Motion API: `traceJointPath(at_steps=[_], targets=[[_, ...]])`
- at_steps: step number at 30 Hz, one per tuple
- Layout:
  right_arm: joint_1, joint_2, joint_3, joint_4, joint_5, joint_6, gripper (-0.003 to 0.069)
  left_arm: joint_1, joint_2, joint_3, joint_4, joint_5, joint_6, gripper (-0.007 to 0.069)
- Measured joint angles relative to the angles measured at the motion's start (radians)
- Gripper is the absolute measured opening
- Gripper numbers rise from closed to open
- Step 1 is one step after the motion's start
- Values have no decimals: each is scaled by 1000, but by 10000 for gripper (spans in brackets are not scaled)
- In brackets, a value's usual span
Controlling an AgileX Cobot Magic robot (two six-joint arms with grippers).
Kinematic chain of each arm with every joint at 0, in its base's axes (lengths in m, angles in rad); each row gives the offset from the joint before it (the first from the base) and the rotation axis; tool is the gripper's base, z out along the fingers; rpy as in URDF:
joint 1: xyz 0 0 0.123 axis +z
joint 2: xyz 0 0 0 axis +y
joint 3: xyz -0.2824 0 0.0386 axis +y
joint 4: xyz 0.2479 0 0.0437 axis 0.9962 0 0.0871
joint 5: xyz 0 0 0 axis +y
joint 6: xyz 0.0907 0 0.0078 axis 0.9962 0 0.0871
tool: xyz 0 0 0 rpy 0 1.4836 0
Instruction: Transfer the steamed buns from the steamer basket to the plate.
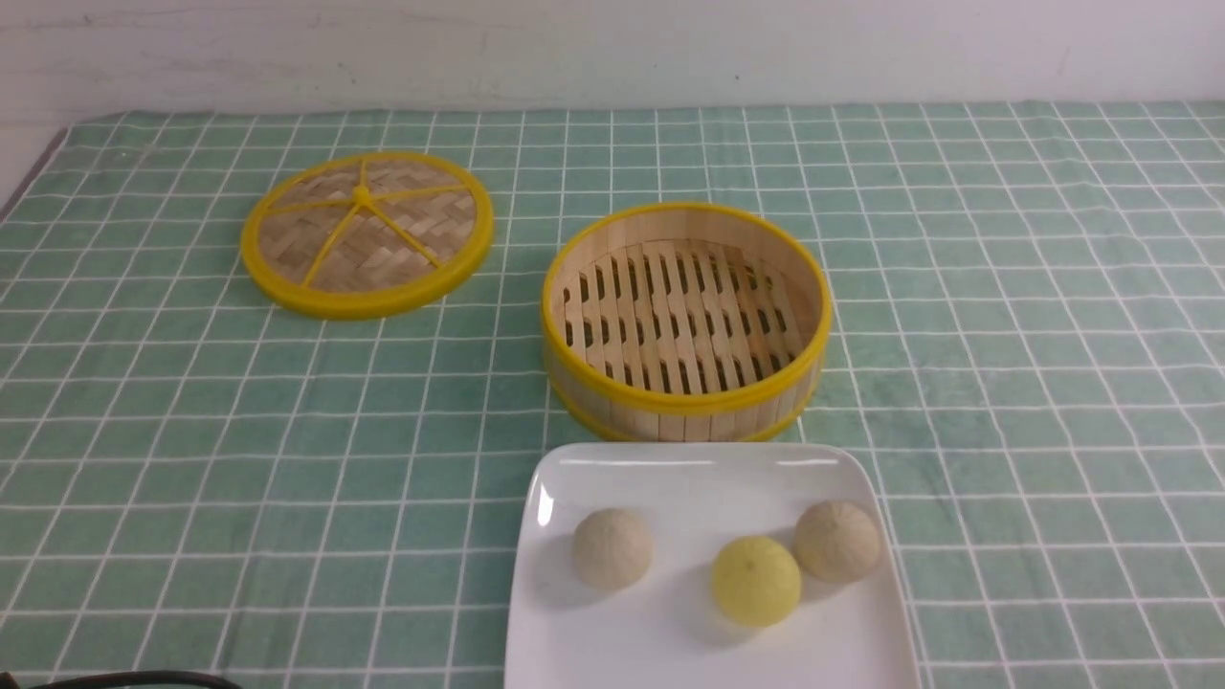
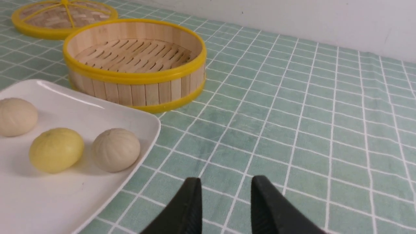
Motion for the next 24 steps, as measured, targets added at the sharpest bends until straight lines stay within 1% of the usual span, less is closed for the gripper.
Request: traceJointPath(at_steps=[2,4,7,9,10,11,12,13,14,16,17,18,20,24], targets=[[0,0,57,-19,-23,0,241,0,0,0,0,0,0,294],[-2,0,70,-42,7,0,241,0,-1,0,2,0,0,294],[-43,0,66,-49,26,0,241,0,-1,0,2,0,0,294],[-108,0,66,-42,26,0,241,0,-1,0,2,0,0,294],[-156,0,66,-26,24,0,241,0,-1,0,2,0,0,294],[-173,0,66,-23,22,0,241,0,-1,0,2,0,0,294],[-237,0,66,1,19,0,241,0,-1,0,2,0,0,294],[-237,0,66,4,19,0,241,0,-1,0,2,0,0,294],[-313,0,66,25,18,0,241,0,-1,0,2,0,0,294],[-400,0,66,49,17,0,241,0,-1,0,2,0,0,294],[-408,0,66,51,17,0,241,0,-1,0,2,0,0,294],[-465,0,66,65,17,0,241,0,-1,0,2,0,0,294],[-493,0,66,90,17,0,241,0,-1,0,2,0,0,294],[-498,0,66,134,18,0,241,0,-1,0,2,0,0,294]])
